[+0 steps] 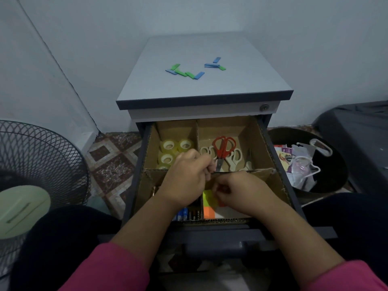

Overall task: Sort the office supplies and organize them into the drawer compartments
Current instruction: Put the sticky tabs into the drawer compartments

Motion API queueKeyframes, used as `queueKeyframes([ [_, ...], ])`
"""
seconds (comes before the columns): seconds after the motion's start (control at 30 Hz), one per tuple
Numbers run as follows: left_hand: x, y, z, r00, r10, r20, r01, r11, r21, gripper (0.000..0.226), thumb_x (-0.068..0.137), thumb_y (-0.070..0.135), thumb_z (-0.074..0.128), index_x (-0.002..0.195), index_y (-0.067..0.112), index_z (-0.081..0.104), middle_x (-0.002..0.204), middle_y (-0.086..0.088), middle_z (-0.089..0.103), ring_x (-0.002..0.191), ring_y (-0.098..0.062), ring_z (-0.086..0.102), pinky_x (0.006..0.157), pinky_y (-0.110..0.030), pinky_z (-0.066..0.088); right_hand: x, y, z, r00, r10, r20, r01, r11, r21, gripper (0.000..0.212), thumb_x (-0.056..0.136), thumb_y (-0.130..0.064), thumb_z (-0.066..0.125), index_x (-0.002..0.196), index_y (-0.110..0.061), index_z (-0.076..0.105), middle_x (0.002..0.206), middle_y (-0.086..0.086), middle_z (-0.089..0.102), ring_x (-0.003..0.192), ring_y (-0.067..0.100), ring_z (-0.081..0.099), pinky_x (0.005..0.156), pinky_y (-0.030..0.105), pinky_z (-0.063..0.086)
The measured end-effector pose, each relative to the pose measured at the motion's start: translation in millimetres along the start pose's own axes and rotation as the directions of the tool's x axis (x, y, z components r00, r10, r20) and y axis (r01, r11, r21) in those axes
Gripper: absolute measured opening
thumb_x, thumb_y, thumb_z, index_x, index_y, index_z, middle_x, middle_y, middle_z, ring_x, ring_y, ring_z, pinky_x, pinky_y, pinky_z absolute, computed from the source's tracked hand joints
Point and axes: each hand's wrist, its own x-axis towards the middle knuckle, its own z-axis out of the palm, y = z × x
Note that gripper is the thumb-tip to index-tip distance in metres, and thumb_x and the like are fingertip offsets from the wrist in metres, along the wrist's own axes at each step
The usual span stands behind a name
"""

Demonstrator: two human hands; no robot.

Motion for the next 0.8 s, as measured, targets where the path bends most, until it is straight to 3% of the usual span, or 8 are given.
queueKeyframes([
  [0.13,-1,2,-6,1.000,-0.031,-0.003,0.031,0.997,-0.073,0.027,0.075,0.005,0.042,0.085,0.018,0.064,0.074,0.021,0.050,0.083,-0.010,0.051,0.078,-0.031,0.040,-3,2,-6,0.999,0.043,-0.014,-0.041,0.991,0.126,0.011,0.088,-0.028,0.058,0.092,-0.031,0.067,0.083,-0.010,0.068,0.078,0.003,0.062,0.074,0.032,0.055],
  [0.27,2,2,-10,0.999,-0.040,-0.031,0.036,0.993,-0.112,0.027,0.076,0.007,0.047,0.091,0.015,0.068,0.083,0.017,0.058,0.090,-0.012,0.053,0.080,-0.038,0.047,-6,1,-20,0.989,0.089,-0.115,-0.053,0.957,0.286,0.010,0.088,-0.028,0.061,0.087,-0.032,0.070,0.082,-0.011,0.066,0.078,0.002,0.061,0.074,0.031,0.055],
  [0.37,8,5,-18,0.996,-0.050,-0.071,0.042,0.993,-0.112,0.028,0.081,0.003,0.050,0.097,0.016,0.069,0.091,0.010,0.062,0.095,-0.009,0.051,0.082,-0.030,0.046,-3,-5,-35,0.971,0.112,-0.212,-0.026,0.929,0.370,0.010,0.088,-0.030,0.063,0.082,-0.034,0.070,0.084,-0.013,0.066,0.082,-0.001,0.059,0.074,0.026,0.052],
  [0.53,29,6,-39,0.981,-0.100,-0.163,0.083,0.991,-0.108,0.034,0.084,-0.003,0.053,0.107,0.018,0.068,0.100,0.012,0.059,0.102,-0.003,0.047,0.085,-0.011,0.037,18,-14,-65,0.928,0.120,-0.352,0.013,0.936,0.353,0.008,0.089,-0.030,0.063,0.090,-0.031,0.072,0.090,-0.013,0.064,0.083,-0.001,0.057,0.070,0.017,0.046],
  [0.63,51,2,-55,0.961,-0.123,-0.247,0.106,0.991,-0.081,0.038,0.083,-0.004,0.052,0.109,0.017,0.068,0.104,0.009,0.062,0.102,-0.004,0.046,0.085,-0.008,0.034,37,-22,-86,0.899,0.113,-0.424,0.032,0.947,0.319,0.014,0.091,-0.031,0.060,0.099,-0.029,0.071,0.099,-0.012,0.061,0.091,0.002,0.057,0.079,0.021,0.048],
  [0.7,68,-3,-65,0.944,-0.170,-0.282,0.146,0.984,-0.104,0.038,0.084,-0.004,0.051,0.110,0.018,0.068,0.107,0.007,0.062,0.104,-0.005,0.048,0.089,-0.011,0.037,52,-25,-98,0.869,0.098,-0.485,0.033,0.967,0.254,0.017,0.093,-0.029,0.058,0.104,-0.025,0.070,0.104,-0.011,0.059,0.097,0.004,0.054,0.084,0.022,0.045],
  [0.8,97,-7,-80,0.906,-0.298,-0.302,0.253,0.951,-0.179,0.037,0.088,-0.002,0.049,0.115,0.018,0.065,0.114,0.003,0.060,0.103,-0.008,0.053,0.095,-0.025,0.047,79,-27,-117,0.846,0.100,-0.523,0.009,0.979,0.202,0.019,0.094,-0.025,0.056,0.107,-0.021,0.070,0.107,-0.007,0.058,0.097,0.005,0.051,0.084,0.022,0.043],
])
